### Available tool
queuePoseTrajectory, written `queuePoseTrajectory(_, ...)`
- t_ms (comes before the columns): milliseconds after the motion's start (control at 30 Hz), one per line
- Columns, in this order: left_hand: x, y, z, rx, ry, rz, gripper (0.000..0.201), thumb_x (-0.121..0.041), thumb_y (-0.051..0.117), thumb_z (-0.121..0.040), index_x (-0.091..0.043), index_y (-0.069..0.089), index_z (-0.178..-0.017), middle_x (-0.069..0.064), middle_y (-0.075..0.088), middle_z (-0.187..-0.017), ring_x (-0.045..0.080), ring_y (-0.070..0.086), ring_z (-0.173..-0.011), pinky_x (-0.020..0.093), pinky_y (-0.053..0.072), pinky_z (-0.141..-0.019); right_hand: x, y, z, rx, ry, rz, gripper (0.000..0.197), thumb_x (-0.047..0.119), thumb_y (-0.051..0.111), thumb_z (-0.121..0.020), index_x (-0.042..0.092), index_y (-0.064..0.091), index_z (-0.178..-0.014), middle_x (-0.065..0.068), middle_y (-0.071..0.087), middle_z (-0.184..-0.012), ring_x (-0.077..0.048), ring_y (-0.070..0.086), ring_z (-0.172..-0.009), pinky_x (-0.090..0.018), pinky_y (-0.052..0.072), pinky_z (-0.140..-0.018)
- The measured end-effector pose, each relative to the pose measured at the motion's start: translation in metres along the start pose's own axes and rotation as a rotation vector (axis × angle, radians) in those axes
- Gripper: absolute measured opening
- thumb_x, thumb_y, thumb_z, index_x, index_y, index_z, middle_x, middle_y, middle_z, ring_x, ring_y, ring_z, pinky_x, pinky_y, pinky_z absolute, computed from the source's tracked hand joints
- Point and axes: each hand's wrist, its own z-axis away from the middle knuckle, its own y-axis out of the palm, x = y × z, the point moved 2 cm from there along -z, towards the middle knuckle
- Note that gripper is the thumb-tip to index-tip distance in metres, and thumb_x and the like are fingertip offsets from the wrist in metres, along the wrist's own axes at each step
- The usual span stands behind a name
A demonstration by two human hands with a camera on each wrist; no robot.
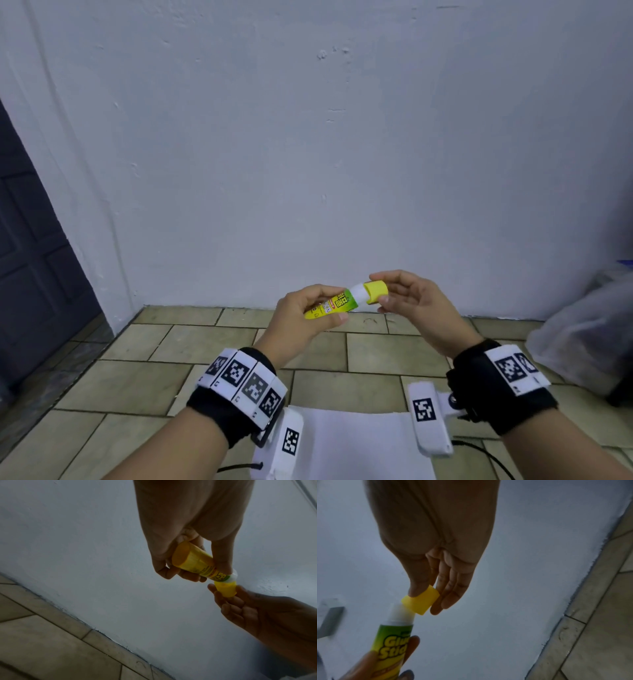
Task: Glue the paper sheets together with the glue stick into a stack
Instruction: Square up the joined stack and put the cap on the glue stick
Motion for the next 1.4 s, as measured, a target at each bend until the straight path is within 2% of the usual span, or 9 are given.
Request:
queuePoseTrajectory(300, -0.021, 0.007, 0.016, 0.022, 0.071, -0.022, 0.037, -0.004, 0.081, -0.072, -0.031, 0.073, -0.097, -0.011, 0.072, -0.090, 0.006, 0.063, -0.083, 0.032, 0.052, -0.088, 0.032, 0.000, 0.023, 0.049, -0.092, 0.163, 0.032, -0.010, 0.065, -0.081, 0.013, 0.067, -0.102, -0.008, 0.072, -0.103, -0.015, 0.068, -0.090, -0.020, 0.054, -0.079)
queuePoseTrajectory(500, -0.032, 0.013, 0.020, -0.011, 0.119, -0.065, 0.036, -0.008, 0.081, -0.073, -0.035, 0.071, -0.095, -0.009, 0.071, -0.090, 0.008, 0.063, -0.083, 0.038, 0.055, -0.088, 0.043, 0.006, 0.025, 0.001, -0.081, 0.305, 0.006, 0.009, 0.065, -0.088, 0.013, 0.068, -0.086, -0.006, 0.068, -0.068, -0.012, 0.059, -0.053, -0.025, 0.052, -0.059)
queuePoseTrajectory(600, -0.038, 0.013, 0.022, 0.011, 0.137, -0.070, 0.035, -0.006, 0.080, -0.075, -0.032, 0.071, -0.097, -0.017, 0.069, -0.085, 0.003, 0.062, -0.079, 0.027, 0.054, -0.083, 0.046, 0.006, 0.025, 0.017, 0.056, 0.439, 0.054, 0.045, 0.041, -0.093, 0.000, 0.065, -0.073, -0.005, 0.059, -0.047, -0.012, 0.049, -0.038, -0.024, 0.042, -0.047)
queuePoseTrajectory(767, -0.043, 0.011, 0.020, -0.019, 0.182, -0.091, 0.036, -0.007, 0.080, -0.074, -0.035, 0.070, -0.096, -0.019, 0.067, -0.081, 0.002, 0.058, -0.078, 0.015, 0.047, -0.077, 0.057, -0.006, 0.024, 0.055, -0.072, 0.317, 0.025, 0.022, 0.066, -0.083, 0.019, 0.063, -0.108, -0.001, 0.069, -0.098, -0.015, 0.067, -0.081, -0.028, 0.055, -0.067)
queuePoseTrajectory(833, -0.044, 0.011, 0.020, -0.023, 0.188, -0.106, 0.036, -0.006, 0.080, -0.074, -0.034, 0.069, -0.095, -0.020, 0.066, -0.080, 0.001, 0.058, -0.076, 0.013, 0.046, -0.075, 0.055, -0.005, 0.023, 0.044, -0.107, 0.297, 0.028, 0.009, 0.069, -0.082, 0.017, 0.063, -0.109, -0.002, 0.068, -0.089, -0.016, 0.067, -0.071, -0.025, 0.054, -0.063)
queuePoseTrajectory(967, -0.045, 0.012, 0.021, -0.017, 0.196, -0.091, 0.037, -0.007, 0.081, -0.073, -0.035, 0.070, -0.094, -0.013, 0.067, -0.083, 0.003, 0.059, -0.076, 0.014, 0.046, -0.075, 0.057, 0.001, 0.023, -0.007, -0.052, 0.338, 0.049, 0.051, 0.050, -0.081, 0.008, 0.059, -0.101, -0.004, 0.064, -0.054, -0.021, 0.056, -0.044, -0.023, 0.042, -0.047)
queuePoseTrajectory(1100, -0.045, 0.010, 0.020, -0.017, 0.199, -0.098, 0.037, -0.006, 0.081, -0.073, -0.035, 0.069, -0.095, -0.019, 0.066, -0.080, 0.002, 0.058, -0.076, 0.014, 0.046, -0.075, 0.058, 0.000, 0.023, 0.024, -0.120, 0.371, 0.051, 0.025, 0.076, -0.075, 0.021, 0.053, -0.120, 0.003, 0.070, -0.085, -0.014, 0.065, -0.069, -0.028, 0.052, -0.060)
queuePoseTrajectory(1267, -0.044, 0.008, 0.021, -0.013, 0.192, -0.107, 0.037, -0.007, 0.081, -0.074, -0.034, 0.069, -0.097, -0.019, 0.065, -0.080, 0.000, 0.057, -0.075, 0.014, 0.045, -0.074, 0.057, 0.004, 0.023, -0.022, -0.054, 0.313, 0.059, 0.054, 0.050, -0.076, 0.013, 0.054, -0.118, -0.006, 0.070, -0.068, -0.023, 0.061, -0.049, -0.026, 0.044, -0.048)
queuePoseTrajectory(1400, -0.044, 0.009, 0.021, 0.000, 0.196, -0.132, 0.043, -0.010, 0.082, -0.073, -0.036, 0.065, -0.102, -0.019, 0.066, -0.087, 0.000, 0.059, -0.081, 0.014, 0.047, -0.078, 0.058, 0.000, 0.025, 0.050, -0.116, 0.344, 0.030, 0.020, 0.070, -0.080, 0.017, 0.063, -0.109, -0.005, 0.068, -0.093, -0.015, 0.068, -0.069, -0.027, 0.054, -0.060)
